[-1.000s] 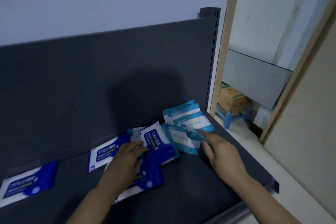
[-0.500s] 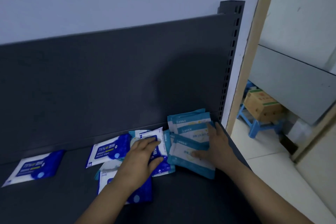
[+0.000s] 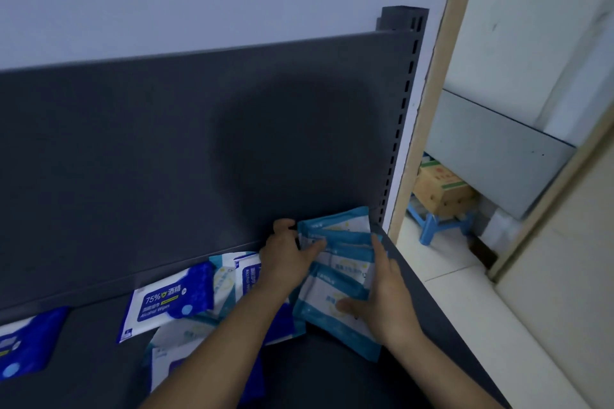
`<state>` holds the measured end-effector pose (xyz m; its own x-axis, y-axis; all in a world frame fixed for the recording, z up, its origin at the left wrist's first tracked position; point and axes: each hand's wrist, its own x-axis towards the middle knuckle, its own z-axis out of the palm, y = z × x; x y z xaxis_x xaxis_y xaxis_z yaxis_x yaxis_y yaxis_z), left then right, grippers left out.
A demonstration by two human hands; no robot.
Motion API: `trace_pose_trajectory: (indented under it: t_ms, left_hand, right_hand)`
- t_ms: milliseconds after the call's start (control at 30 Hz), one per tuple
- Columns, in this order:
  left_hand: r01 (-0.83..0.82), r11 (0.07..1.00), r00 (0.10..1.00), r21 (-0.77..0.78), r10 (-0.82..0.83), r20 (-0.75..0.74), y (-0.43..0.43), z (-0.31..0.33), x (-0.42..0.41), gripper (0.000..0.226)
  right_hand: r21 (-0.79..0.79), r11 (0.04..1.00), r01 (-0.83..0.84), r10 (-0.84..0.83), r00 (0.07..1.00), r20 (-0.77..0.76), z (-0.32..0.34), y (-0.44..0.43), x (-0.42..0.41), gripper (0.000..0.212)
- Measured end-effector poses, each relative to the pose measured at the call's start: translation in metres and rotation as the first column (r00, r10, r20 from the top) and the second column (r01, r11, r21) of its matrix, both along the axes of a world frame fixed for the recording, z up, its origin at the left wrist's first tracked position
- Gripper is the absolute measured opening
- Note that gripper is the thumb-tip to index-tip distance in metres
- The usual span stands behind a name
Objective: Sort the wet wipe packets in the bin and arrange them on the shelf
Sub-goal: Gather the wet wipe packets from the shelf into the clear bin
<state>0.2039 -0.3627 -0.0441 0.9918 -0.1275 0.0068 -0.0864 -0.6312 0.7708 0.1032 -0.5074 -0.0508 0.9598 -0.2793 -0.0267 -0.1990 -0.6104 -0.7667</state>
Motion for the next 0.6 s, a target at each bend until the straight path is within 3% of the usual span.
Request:
trace_pose_trajectory:
  t_ms: [67,167,233,367,467,533,600]
  left_hand:
    - [0.025,0.999,0.999,0.034,-0.024,-0.040,-0.006,0.000,0.004,0.072]
    - [0.224,0.969,0.974,0.103,-0.217,-0.070,-0.005,0.007,0.004,0.042]
    - [0.303,0.949,0.952,0.087,-0.306,0.020,0.000,0.012,-0.001,0.034]
    - [0.312,0.943,0.894,0.113,-0.332,0.301,0.017,0.022,-0.018,0.024]
    - [0.240,0.967,0.929,-0.085,-0.203,0.310,0.037,0.037,-0.026,0.015]
    - [0.134,0.954,0.960,-0.268,-0.058,0.274,0.055,0.054,-0.024,0.010]
    - [0.042,0.937,0.969,-0.347,0.046,0.242,0.078,0.069,-0.023,0.008]
  right_hand:
    - [0.012,1.000,0.013,-0.013,1.000,-0.023,0.000,0.000,-0.006,0.114]
    - [-0.013,1.000,0.024,-0.025,0.999,-0.034,0.001,0.002,-0.016,0.098]
    - [-0.040,0.999,0.033,-0.033,0.999,-0.010,0.002,0.005,-0.020,0.086]
    - [-0.131,0.991,0.022,-0.013,0.998,0.065,0.006,0.014,-0.021,0.074]
    - [-0.188,0.982,0.030,-0.008,0.993,0.119,0.006,0.019,-0.021,0.070]
    - [-0.108,0.992,0.062,-0.050,0.993,0.109,0.007,0.017,-0.020,0.071]
    - [0.025,0.997,0.069,-0.071,0.994,0.084,0.009,0.012,-0.016,0.073]
